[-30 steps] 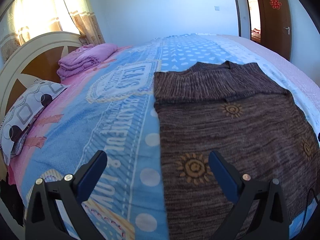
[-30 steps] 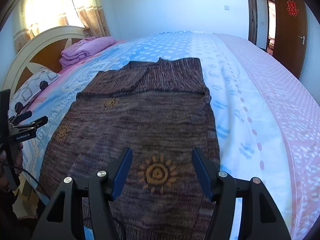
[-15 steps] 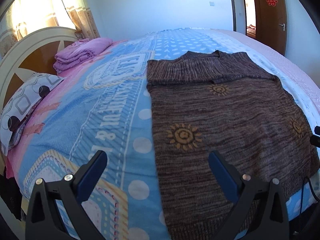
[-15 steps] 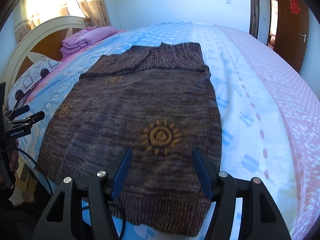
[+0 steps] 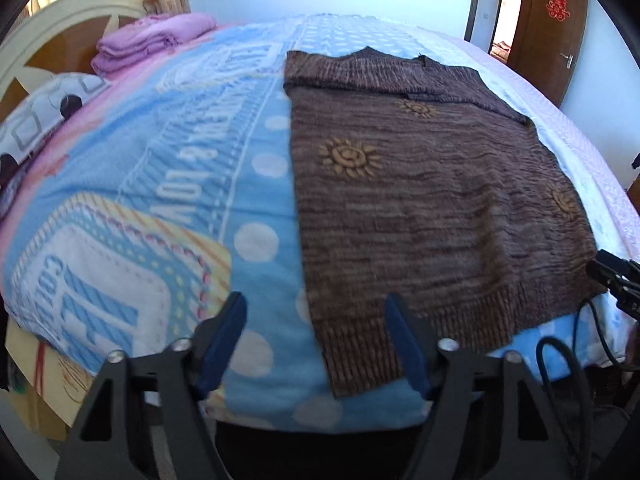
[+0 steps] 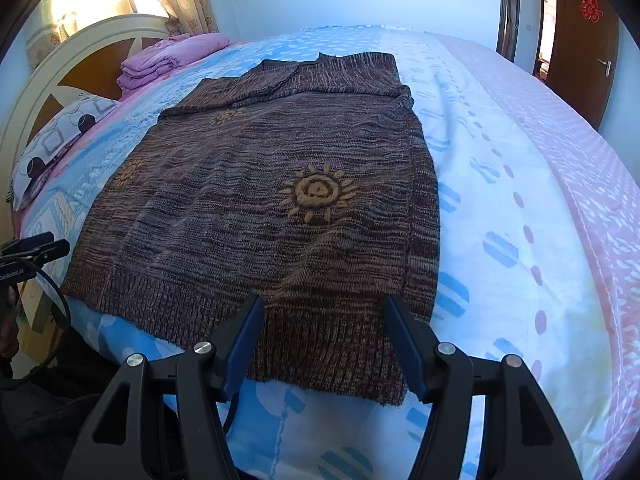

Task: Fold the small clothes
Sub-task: 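Move both grippers to the sweater's hem edge, then grasp the sweater hem with the left gripper while the right gripper grasps it too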

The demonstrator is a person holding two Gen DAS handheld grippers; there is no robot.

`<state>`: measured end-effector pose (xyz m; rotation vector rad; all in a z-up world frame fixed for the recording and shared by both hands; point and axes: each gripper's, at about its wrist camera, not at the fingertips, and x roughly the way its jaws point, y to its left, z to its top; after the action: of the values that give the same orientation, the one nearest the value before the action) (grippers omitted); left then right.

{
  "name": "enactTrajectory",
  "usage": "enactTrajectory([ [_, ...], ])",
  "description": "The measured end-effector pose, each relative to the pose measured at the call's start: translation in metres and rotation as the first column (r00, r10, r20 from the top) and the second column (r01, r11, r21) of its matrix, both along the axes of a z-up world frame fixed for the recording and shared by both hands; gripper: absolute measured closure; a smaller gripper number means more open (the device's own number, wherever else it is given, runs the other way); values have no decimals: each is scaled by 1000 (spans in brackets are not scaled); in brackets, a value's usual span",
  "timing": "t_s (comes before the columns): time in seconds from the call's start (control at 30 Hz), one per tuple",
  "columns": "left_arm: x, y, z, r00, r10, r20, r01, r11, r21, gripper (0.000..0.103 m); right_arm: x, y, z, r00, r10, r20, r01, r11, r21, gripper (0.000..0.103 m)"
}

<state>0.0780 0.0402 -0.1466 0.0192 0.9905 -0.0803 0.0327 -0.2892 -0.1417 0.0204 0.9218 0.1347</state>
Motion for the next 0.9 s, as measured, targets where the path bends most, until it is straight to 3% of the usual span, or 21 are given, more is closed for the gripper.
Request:
enactTrajectory([
  [0.03, -2, 0, -1, 1000, 2, -11, -3, 1000, -14, 42, -1, -1, 1, 1000, -1, 3, 1, 1000, 5, 40],
  [0.27, -1, 2, -23, 994, 0, -108, -10, 996, -85, 46, -8, -12, 2, 1000, -25, 10, 25, 1000, 7, 40],
  [0.37, -3, -1, -25, 995, -6, -100, -2, 997, -75, 48, -10, -17, 1, 999, -33, 7, 33, 999, 9, 40],
  [0.4, -3, -3, -25, 995, -13, -95, 6, 997, -73, 52, -11, -19, 1, 999, -37, 4, 37, 999, 14, 40],
  [0.47, -5, -6, -26, 995, -42, -93, 34, 996, -82, 82, -12, -23, -1, 999, -45, -1, 45, 999, 21, 40],
  [0.53, -8, -16, -25, 994, -75, -81, 69, 995, -74, 89, -13, -27, -1, 998, -57, -2, 57, 998, 19, 40],
  [0.73, -6, -17, -27, 993, -74, -88, 67, 995, -77, 87, -17, -41, -5, 995, -96, -16, 96, 995, 25, 40],
  [0.9, -7, -11, -15, 995, -88, -41, 83, 991, -109, 94, -17, -45, -10, 995, -90, -52, 93, 994, 61, 40],
])
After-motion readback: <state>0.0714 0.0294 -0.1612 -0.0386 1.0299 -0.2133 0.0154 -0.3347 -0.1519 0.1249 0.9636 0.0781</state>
